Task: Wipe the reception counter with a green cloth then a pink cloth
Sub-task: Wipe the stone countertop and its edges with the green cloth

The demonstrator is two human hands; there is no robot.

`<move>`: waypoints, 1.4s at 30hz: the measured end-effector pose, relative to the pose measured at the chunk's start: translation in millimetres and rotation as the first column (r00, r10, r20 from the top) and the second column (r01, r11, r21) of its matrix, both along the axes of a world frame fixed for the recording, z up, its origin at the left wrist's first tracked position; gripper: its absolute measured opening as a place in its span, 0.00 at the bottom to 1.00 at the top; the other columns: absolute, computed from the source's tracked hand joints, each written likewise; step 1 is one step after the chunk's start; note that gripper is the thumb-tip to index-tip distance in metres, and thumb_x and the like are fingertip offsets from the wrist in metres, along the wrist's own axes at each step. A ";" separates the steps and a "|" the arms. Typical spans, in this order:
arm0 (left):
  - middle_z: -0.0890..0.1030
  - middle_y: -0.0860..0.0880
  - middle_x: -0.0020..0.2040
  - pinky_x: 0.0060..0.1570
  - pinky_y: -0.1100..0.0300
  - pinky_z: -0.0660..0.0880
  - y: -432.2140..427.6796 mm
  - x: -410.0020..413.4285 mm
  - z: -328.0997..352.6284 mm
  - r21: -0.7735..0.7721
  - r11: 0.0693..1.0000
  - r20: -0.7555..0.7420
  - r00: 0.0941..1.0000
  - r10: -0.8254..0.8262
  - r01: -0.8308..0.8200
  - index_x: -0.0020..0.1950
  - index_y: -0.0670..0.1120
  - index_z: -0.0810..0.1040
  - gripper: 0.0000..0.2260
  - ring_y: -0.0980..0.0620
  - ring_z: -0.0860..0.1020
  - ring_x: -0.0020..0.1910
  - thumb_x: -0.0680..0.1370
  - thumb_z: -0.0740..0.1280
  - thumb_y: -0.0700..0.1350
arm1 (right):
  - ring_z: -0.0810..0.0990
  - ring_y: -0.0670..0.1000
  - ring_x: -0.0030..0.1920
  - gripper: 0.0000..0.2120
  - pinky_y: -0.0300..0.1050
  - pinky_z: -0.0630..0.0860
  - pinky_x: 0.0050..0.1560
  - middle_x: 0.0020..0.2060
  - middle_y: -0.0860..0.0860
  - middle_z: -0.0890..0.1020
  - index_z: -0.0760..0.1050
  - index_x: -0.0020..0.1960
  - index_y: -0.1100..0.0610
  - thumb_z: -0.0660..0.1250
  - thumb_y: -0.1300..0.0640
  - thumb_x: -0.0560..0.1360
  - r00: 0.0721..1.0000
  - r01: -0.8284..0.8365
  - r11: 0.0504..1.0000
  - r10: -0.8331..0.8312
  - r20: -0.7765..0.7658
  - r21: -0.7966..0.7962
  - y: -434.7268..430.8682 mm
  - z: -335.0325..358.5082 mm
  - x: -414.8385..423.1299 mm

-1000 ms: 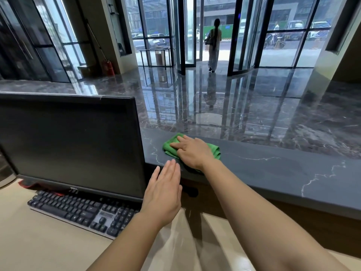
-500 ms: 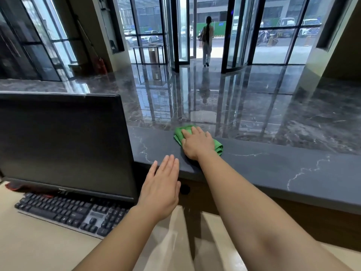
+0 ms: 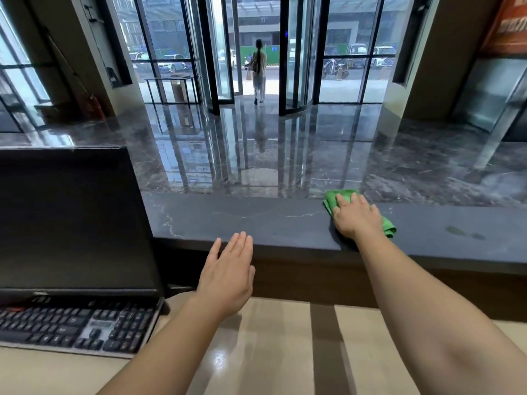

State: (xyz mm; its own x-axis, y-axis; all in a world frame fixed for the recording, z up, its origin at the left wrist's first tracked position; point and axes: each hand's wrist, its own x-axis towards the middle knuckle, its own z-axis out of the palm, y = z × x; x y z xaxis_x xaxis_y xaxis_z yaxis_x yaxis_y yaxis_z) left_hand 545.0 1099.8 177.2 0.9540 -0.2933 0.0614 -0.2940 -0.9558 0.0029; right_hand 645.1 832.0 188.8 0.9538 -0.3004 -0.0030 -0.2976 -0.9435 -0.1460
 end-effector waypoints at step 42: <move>0.48 0.53 0.80 0.75 0.50 0.36 -85.7 -4.6 14.0 0.018 0.986 -0.087 0.982 -0.166 0.168 0.80 0.48 0.46 0.25 0.56 0.44 0.78 0.84 0.47 0.51 | 0.51 0.58 0.77 0.25 0.58 0.52 0.75 0.78 0.59 0.52 0.56 0.78 0.53 0.48 0.53 0.81 0.987 0.163 0.986 -0.163 0.012 -0.031 -79.1 -2.8 -25.1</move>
State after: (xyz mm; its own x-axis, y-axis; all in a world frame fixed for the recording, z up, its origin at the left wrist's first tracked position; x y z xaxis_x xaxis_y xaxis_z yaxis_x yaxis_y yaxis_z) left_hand 540.4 1014.1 191.2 0.8931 -0.4492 -0.0266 -0.4490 -0.8935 0.0116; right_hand 620.0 752.9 185.9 0.8920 -0.4517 0.0179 -0.4466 -0.8866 -0.1203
